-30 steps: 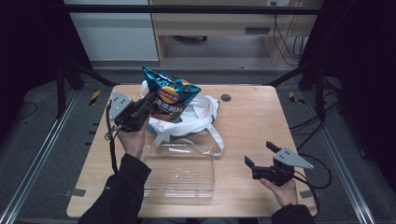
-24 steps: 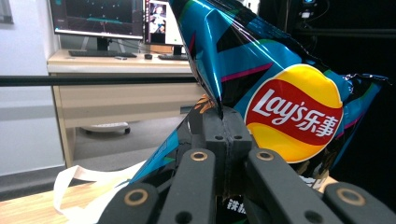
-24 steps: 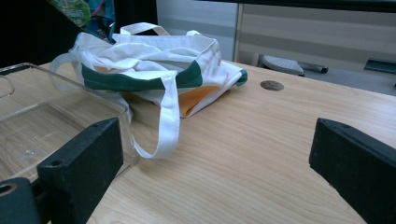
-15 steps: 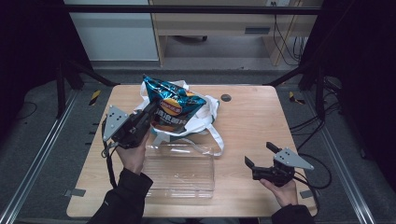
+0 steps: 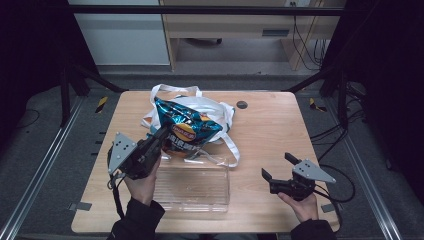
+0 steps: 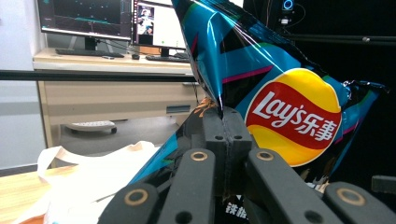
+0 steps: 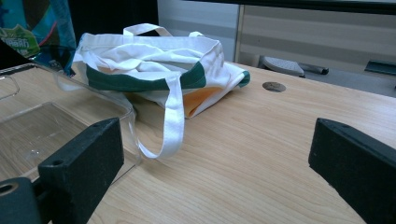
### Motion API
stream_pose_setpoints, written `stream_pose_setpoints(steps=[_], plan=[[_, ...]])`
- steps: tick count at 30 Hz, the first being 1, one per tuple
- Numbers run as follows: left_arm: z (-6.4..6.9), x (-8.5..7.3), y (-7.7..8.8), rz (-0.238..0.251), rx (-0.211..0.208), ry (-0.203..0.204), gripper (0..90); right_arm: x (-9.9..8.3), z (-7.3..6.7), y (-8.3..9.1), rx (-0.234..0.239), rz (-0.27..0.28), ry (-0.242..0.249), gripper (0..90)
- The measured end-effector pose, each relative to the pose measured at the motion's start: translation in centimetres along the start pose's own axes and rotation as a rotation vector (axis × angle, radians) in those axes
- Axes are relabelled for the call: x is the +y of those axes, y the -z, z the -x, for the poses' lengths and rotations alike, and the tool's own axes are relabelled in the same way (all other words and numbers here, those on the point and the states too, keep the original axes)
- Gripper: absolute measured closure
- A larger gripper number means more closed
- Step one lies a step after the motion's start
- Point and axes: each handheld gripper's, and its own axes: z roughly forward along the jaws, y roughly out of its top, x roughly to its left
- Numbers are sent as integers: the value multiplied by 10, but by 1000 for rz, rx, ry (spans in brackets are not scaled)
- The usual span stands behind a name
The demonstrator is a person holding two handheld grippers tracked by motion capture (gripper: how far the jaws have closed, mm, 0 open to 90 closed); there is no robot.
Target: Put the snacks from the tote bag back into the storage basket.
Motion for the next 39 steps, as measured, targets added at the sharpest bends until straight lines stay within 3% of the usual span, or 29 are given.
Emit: stream_pose_setpoints(steps=[17, 25, 32, 39], plan=[[22, -16, 15, -31, -18, -6, 900, 1, 0, 2, -3, 8, -3, 36], [23, -37, 8, -100, -9, -4, 900, 1, -1, 2, -3, 8, -6, 36], [26, -51, 6, -134, 17, -34, 900, 1, 0, 3, -3, 11, -3, 36], [22, -63, 6, -155, 34, -24, 900, 1, -1, 3, -2, 14, -6, 36]])
